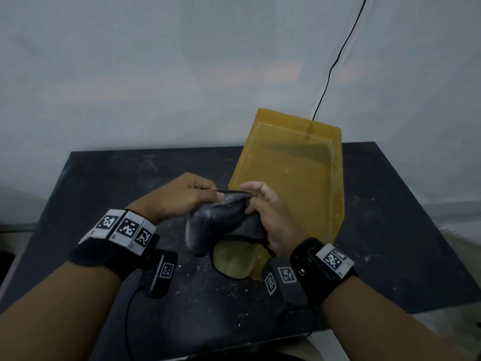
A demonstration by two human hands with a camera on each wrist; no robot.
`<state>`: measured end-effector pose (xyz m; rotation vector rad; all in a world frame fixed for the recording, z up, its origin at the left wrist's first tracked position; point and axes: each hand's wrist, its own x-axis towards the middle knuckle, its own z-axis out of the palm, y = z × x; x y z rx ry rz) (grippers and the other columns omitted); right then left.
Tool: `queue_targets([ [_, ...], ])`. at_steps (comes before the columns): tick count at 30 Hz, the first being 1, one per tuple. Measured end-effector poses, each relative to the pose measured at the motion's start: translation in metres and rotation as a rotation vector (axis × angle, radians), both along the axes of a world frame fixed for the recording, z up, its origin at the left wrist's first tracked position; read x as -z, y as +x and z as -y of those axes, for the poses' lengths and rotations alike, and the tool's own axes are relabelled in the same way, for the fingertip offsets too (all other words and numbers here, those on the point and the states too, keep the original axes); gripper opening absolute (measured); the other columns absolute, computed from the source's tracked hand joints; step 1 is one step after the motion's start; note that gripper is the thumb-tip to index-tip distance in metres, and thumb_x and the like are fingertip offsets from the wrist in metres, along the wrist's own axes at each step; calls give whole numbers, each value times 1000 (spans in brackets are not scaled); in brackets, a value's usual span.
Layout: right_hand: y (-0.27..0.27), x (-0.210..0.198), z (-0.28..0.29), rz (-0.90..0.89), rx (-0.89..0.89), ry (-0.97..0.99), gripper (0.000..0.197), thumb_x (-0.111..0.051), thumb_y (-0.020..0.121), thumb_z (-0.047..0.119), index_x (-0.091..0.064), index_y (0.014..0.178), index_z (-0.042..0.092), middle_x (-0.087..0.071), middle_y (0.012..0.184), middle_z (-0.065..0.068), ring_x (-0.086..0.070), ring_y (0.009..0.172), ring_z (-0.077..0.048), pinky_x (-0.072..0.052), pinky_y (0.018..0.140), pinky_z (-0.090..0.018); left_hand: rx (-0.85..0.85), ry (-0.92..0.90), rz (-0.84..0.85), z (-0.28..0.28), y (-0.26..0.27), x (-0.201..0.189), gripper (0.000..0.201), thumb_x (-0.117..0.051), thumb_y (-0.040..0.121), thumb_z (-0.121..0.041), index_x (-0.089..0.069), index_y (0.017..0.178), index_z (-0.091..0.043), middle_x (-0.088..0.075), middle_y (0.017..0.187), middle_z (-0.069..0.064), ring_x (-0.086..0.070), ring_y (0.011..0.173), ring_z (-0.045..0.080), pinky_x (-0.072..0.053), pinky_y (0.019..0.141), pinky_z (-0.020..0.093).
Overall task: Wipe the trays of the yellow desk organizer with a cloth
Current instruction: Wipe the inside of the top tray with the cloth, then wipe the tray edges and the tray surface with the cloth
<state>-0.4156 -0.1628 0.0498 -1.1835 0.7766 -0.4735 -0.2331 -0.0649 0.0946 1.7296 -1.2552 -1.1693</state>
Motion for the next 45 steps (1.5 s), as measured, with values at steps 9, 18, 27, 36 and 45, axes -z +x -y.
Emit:
queue_targets([
  [9, -1, -27, 15, -200, -288, -324, 27, -61, 91, -5, -70, 111, 10, -73, 106, -11, -71, 95, -24, -60, 84, -35, -364, -86, -299, -11, 26, -4, 28, -55, 94, -19, -50, 69, -8, -48, 67, 6, -46, 64, 16, -36, 66, 36],
  [18, 83, -42, 70, -710, -97, -529, 53, -55, 100, 39, -52, 137, 1, -55, 140, -18, -53, 126, -34, -42, 103, -41, -706, -184, 171, -2, 62, 8, 33, -51, 99, -32, -57, 77, -7, -57, 76, 6, -50, 70, 19, -39, 70, 36],
  [27, 99, -12, 68, -709, -117, -630, 27, -51, 91, 17, -39, 68, 10, -42, 76, -27, -41, 68, -28, -29, 66, -38, -732, -338, 48, 33, 74, 19, 20, -44, 103, -29, -45, 89, -14, -48, 77, -2, -45, 67, 9, -38, 64, 28],
  [36, 85, -12, 27, -532, -368, -498, 10, -68, 90, 25, -70, 80, 23, -65, 77, 13, -61, 77, -10, -41, 70, -29, -586, -299, -47, 101, 73, 58, 32, -36, 105, -21, -53, 130, -10, -61, 118, 9, -56, 102, 16, -45, 89, 32],
  [45, 87, -3, 31, -480, -347, -437, 35, -72, 86, 27, -48, 62, 21, -44, 78, 2, -46, 77, -18, -34, 75, -35, -598, -272, -215, 121, 79, 80, 30, -39, 104, -23, -61, 123, -17, -67, 111, 17, -63, 98, 32, -51, 90, 45],
])
